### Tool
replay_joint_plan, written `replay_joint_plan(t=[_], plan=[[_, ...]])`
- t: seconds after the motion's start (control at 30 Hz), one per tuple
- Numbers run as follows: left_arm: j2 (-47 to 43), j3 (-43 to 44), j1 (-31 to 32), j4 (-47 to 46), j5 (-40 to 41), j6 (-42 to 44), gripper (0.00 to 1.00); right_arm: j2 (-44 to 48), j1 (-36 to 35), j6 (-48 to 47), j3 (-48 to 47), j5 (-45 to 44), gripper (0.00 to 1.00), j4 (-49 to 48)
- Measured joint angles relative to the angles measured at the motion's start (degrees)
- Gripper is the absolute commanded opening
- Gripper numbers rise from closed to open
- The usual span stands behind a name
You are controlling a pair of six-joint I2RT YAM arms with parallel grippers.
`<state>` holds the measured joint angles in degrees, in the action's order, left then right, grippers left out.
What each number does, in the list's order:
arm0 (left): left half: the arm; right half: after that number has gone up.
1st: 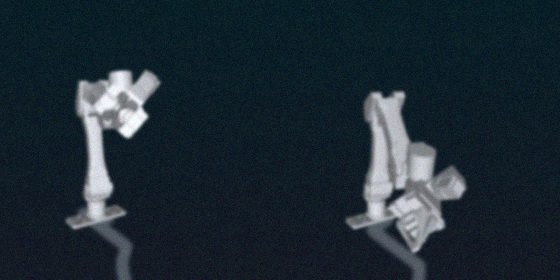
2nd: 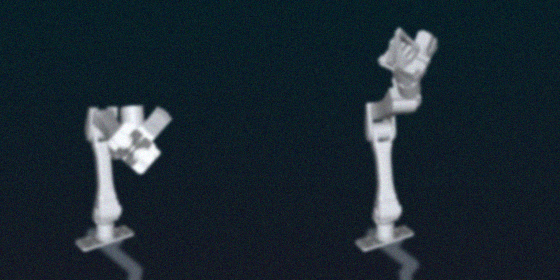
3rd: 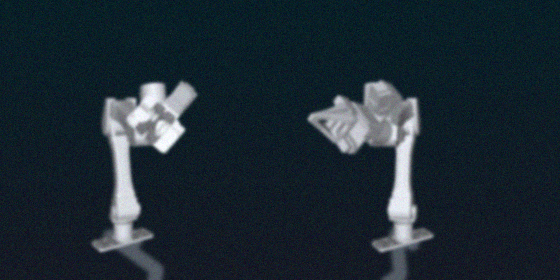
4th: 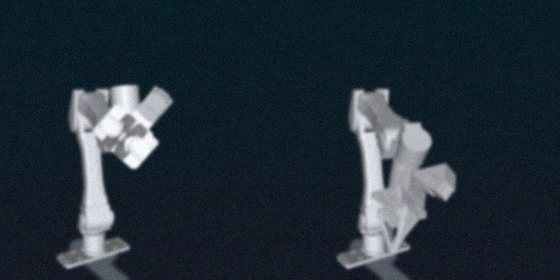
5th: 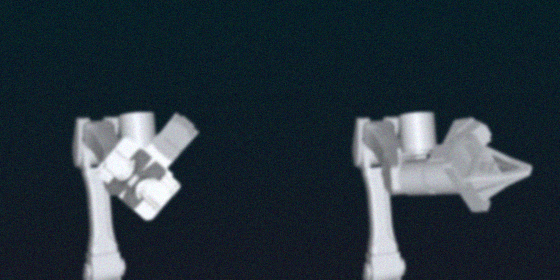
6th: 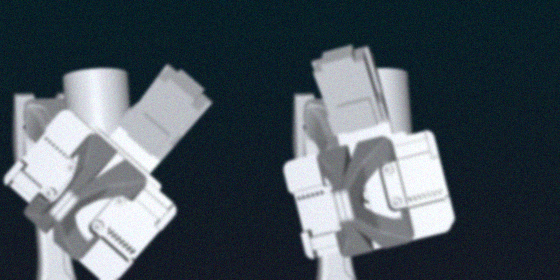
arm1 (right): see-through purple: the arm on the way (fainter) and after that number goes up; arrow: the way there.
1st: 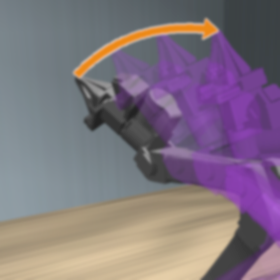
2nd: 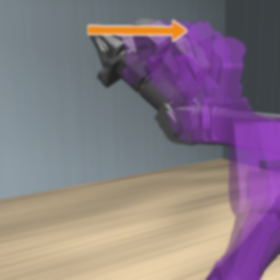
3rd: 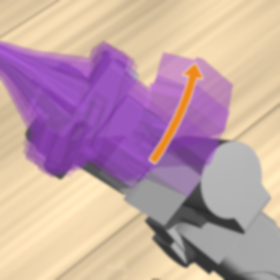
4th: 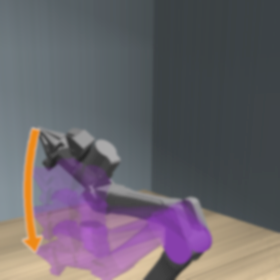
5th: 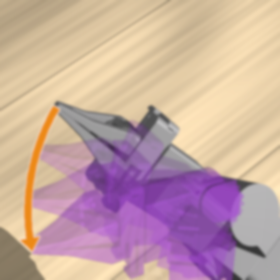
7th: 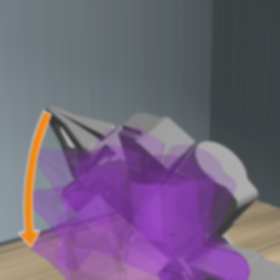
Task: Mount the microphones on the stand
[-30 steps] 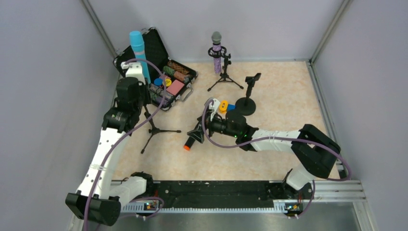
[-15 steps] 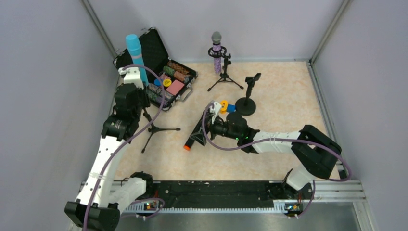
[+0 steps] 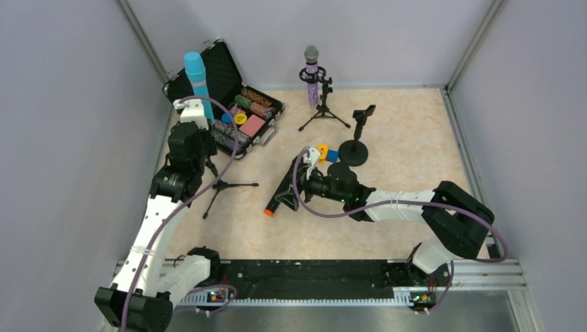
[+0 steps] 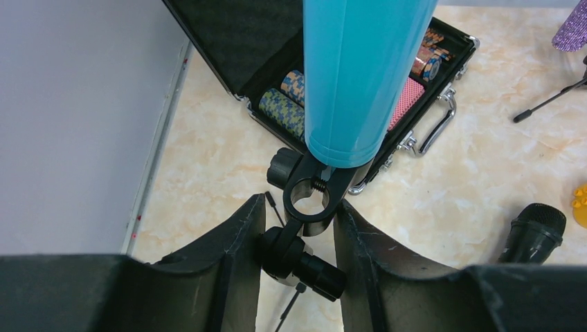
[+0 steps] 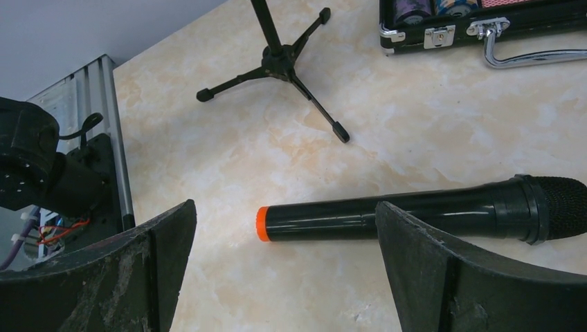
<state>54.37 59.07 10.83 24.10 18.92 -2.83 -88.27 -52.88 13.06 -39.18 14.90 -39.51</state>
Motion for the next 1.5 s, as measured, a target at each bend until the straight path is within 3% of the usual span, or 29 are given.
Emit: replay_joint_plan(t=[0.33,0.37,0.47,0.5,0.97,1.17,1.5], plan=[[-3.0,-5.1,0.0,-3.3,0.2,0.0,0.44,0.9,0.0,0.0,0.6,-0.2,0.98,0.1],[-3.3,-5.3,0.0,-3.4,0.2,0.0,0.41,0.9,0.0,0.0,0.6,-0.2,0.98,0.1],[-3.5,-5.4,0.0,-3.6,0.2,0.0,0.19,0.9,0.0,0.0,0.6,-0.2,0.98,0.1],[-3.5,-5.4,0.0,-3.7,0.2,0.0,0.17,0.9,0.0,0.0,0.6,-0.2,0.98,0.1],[-3.9,-16.1,0.0,-10.4,1.1,-2.4,0.24,1.2,0.0,0.0,2.5,-0.3,0.98,0.1],[-3.9,-19.4,0.0,-12.4,1.6,-3.4,0.36,1.3,0.0,0.0,2.8,-0.3,0.98,0.0],[-3.8,-22.0,0.0,-13.6,1.5,-4.8,0.71,3.4,0.0,0.0,3.2,-0.9,0.99,0.2]])
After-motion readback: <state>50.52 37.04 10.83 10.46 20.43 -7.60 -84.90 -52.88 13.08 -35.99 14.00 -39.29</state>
